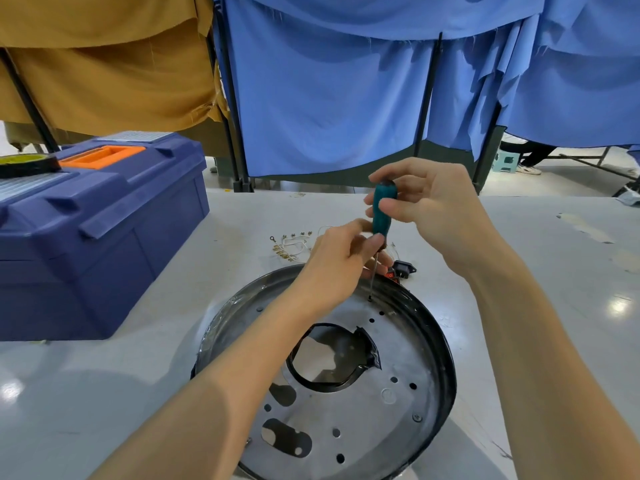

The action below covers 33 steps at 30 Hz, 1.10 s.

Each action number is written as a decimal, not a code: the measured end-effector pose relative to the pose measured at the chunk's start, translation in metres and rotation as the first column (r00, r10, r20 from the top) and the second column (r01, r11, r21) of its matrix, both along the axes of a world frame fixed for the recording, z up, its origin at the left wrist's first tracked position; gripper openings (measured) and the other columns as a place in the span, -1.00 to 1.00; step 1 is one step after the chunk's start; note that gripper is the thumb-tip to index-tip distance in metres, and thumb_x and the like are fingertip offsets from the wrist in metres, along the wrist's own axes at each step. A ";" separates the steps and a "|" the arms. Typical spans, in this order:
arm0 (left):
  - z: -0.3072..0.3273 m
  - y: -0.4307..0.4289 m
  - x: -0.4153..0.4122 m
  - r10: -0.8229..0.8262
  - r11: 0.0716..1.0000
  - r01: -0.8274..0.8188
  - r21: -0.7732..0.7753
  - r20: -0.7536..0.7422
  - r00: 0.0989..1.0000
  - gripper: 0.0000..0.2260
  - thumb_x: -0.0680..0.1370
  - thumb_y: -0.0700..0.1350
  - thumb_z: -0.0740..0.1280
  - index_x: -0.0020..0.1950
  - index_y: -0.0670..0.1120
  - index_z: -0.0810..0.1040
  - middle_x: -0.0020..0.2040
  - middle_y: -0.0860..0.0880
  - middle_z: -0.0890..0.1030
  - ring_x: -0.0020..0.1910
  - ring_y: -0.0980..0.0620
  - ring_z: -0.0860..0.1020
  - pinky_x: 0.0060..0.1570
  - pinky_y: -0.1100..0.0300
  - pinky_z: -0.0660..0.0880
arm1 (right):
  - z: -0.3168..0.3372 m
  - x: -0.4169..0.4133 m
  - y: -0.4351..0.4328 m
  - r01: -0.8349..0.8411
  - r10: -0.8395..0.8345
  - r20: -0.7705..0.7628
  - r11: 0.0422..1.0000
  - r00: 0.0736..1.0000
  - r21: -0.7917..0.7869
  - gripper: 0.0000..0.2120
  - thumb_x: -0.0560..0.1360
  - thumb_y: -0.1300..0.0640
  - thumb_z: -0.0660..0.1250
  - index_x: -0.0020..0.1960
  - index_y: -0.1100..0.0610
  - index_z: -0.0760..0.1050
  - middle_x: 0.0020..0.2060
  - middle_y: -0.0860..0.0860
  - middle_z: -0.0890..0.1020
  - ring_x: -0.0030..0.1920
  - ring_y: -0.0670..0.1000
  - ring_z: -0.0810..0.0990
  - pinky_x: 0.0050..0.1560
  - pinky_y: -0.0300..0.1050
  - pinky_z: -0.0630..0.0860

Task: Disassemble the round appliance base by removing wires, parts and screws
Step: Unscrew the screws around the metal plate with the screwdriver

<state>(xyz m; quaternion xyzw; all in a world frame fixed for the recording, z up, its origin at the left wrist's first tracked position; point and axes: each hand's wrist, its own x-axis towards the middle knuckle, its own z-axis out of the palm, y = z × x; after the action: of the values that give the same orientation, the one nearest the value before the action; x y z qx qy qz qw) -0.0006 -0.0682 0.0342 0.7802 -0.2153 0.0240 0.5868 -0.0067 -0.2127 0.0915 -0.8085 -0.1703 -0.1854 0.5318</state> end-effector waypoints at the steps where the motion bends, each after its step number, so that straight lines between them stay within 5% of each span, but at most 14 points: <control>1: -0.001 0.000 0.001 0.001 1.000 -0.001 0.007 0.004 1.000 -0.89 0.65 -0.15 0.21 0.12 -0.10 0.50 -0.15 -0.09 0.70 -0.18 0.00 0.68 -0.01 0.03 0.62 | 0.000 0.000 0.000 -0.018 0.018 -0.014 1.000 1.000 0.012 -0.74 0.48 0.42 0.33 0.09 0.18 0.60 -0.11 0.06 0.70 -0.16 -0.07 0.71 -0.12 -0.32 0.59; 6: -0.001 0.001 0.000 0.049 0.998 -0.048 -0.030 0.029 0.998 -0.79 0.54 -0.11 0.40 0.08 -0.12 0.43 -0.24 -0.12 0.69 -0.25 -0.03 0.67 -0.05 0.02 0.63 | 0.000 -0.002 0.003 0.011 -0.005 0.045 0.989 0.999 -0.147 -0.79 0.44 0.09 0.48 0.07 -0.02 0.63 -0.09 -0.09 0.65 -0.09 -0.19 0.61 -0.08 -0.42 0.52; 12: -0.001 0.000 0.001 -0.031 0.999 0.031 0.007 -0.025 0.999 -0.87 0.65 -0.12 0.19 0.10 -0.06 0.52 -0.15 -0.08 0.71 -0.11 0.02 0.69 0.10 0.01 0.59 | 0.002 -0.002 -0.001 -0.007 0.007 -0.021 1.000 1.000 -0.002 -0.75 0.48 0.44 0.33 0.08 0.19 0.60 -0.12 0.04 0.70 -0.15 -0.05 0.71 -0.03 -0.21 0.63; 15: -0.002 0.000 0.000 -0.033 0.999 0.032 -0.021 -0.038 0.999 -0.91 0.62 -0.12 0.28 0.06 -0.11 0.49 -0.20 -0.10 0.71 -0.16 -0.01 0.69 0.03 0.02 0.61 | 0.002 -0.003 0.001 -0.018 0.018 0.003 0.998 1.000 -0.057 -0.82 0.50 0.27 0.39 0.06 0.09 0.64 -0.11 -0.04 0.68 -0.12 -0.17 0.67 -0.04 -0.33 0.58; 18: -0.002 0.001 -0.001 0.007 1.000 -0.008 -0.023 -0.036 0.999 -0.75 0.53 -0.04 0.41 0.06 -0.16 0.45 -0.22 -0.10 0.70 -0.20 -0.02 0.69 -0.01 0.01 0.63 | 0.002 -0.005 0.003 -0.015 0.020 0.039 0.992 0.999 -0.127 -0.80 0.43 0.10 0.48 0.05 -0.03 0.65 -0.14 -0.14 0.65 -0.15 -0.26 0.60 -0.10 -0.44 0.50; 24: -0.001 0.002 0.000 -0.081 0.997 0.080 -0.025 -0.042 0.996 -0.86 0.66 -0.12 0.18 0.10 -0.07 0.52 -0.22 -0.04 0.70 -0.12 -0.03 0.68 0.06 0.05 0.60 | 0.003 -0.004 -0.001 -0.026 0.026 -0.007 0.999 1.000 -0.029 -0.76 0.49 0.40 0.34 0.10 0.18 0.61 -0.11 0.06 0.70 -0.14 -0.05 0.70 -0.08 -0.29 0.59; 30: -0.004 0.001 0.001 -0.040 0.999 0.040 -0.030 -0.010 0.999 -0.83 0.57 -0.08 0.35 0.11 -0.10 0.47 -0.21 -0.11 0.69 -0.18 -0.04 0.68 -0.04 0.07 0.64 | 0.002 -0.006 0.001 -0.027 0.029 0.012 0.991 0.999 -0.134 -0.74 0.42 0.09 0.49 0.10 -0.04 0.64 -0.10 -0.10 0.65 -0.14 -0.18 0.63 -0.06 -0.36 0.56; 33: -0.003 0.001 0.001 -0.050 0.998 0.049 -0.045 -0.015 0.999 -0.83 0.59 -0.06 0.33 0.13 -0.11 0.48 -0.21 -0.12 0.69 -0.18 -0.05 0.68 -0.06 0.10 0.64 | 0.002 -0.004 0.001 0.001 0.000 0.014 0.995 1.000 -0.102 -0.70 0.42 0.23 0.48 0.13 0.06 0.63 -0.08 -0.02 0.67 -0.09 -0.06 0.67 0.01 -0.20 0.62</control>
<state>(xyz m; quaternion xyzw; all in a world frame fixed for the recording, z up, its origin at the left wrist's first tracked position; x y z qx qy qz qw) 0.0008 -0.0668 0.0313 0.7616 -0.2293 0.0077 0.6061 -0.0110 -0.2119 0.0935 -0.8334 -0.1831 -0.1823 0.4886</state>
